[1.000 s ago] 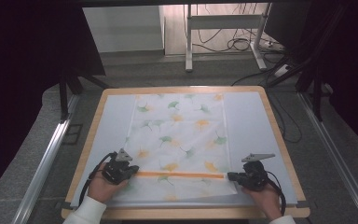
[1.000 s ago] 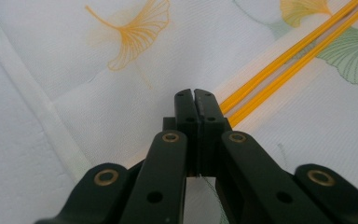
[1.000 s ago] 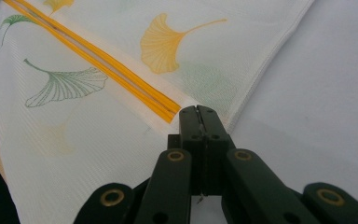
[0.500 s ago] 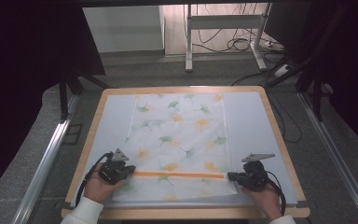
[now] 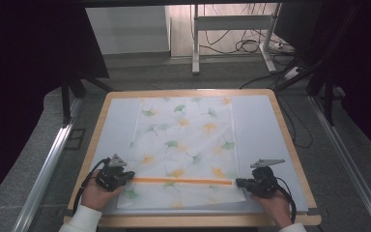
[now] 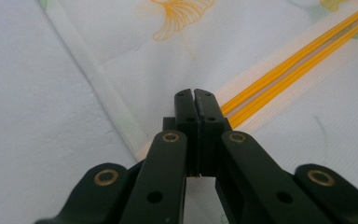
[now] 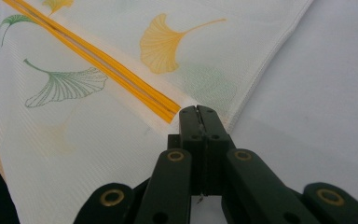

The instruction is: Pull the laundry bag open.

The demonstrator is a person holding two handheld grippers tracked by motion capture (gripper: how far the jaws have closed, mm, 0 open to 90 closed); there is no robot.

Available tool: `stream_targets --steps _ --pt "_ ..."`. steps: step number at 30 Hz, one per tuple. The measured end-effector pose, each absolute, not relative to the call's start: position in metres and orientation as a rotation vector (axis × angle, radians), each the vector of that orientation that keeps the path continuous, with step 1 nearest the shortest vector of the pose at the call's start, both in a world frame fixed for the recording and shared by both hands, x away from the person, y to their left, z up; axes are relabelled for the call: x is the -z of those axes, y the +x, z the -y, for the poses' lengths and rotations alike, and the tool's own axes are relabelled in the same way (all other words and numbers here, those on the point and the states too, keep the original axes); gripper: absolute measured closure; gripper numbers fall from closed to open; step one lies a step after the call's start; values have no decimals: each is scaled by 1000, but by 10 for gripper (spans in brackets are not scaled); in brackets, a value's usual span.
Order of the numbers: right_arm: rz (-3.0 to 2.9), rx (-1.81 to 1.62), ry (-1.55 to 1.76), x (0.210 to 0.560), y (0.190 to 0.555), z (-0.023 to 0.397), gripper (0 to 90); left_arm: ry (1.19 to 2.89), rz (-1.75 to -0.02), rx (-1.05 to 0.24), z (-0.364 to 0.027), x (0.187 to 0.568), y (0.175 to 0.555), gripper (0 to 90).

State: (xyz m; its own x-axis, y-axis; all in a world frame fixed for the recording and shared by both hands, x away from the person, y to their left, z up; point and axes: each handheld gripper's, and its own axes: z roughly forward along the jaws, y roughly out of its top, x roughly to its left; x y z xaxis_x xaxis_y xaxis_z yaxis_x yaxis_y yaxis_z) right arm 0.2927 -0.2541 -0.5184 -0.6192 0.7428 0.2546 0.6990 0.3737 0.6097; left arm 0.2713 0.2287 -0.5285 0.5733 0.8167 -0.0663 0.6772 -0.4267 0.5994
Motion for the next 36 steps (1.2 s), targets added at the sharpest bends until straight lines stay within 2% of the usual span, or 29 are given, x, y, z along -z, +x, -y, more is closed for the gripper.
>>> stream_targets --steps 26,28,36 --pt "-2549 -1084 1335 519 293 254 897 2186 -1243 -358 -250 528 266 900" --pt "-2550 -1084 1334 519 293 254 897 2153 -1255 -320 -255 528 265 900" --pt "-2549 -1083 1335 519 293 254 897 2169 -1246 -340 -251 529 265 900"
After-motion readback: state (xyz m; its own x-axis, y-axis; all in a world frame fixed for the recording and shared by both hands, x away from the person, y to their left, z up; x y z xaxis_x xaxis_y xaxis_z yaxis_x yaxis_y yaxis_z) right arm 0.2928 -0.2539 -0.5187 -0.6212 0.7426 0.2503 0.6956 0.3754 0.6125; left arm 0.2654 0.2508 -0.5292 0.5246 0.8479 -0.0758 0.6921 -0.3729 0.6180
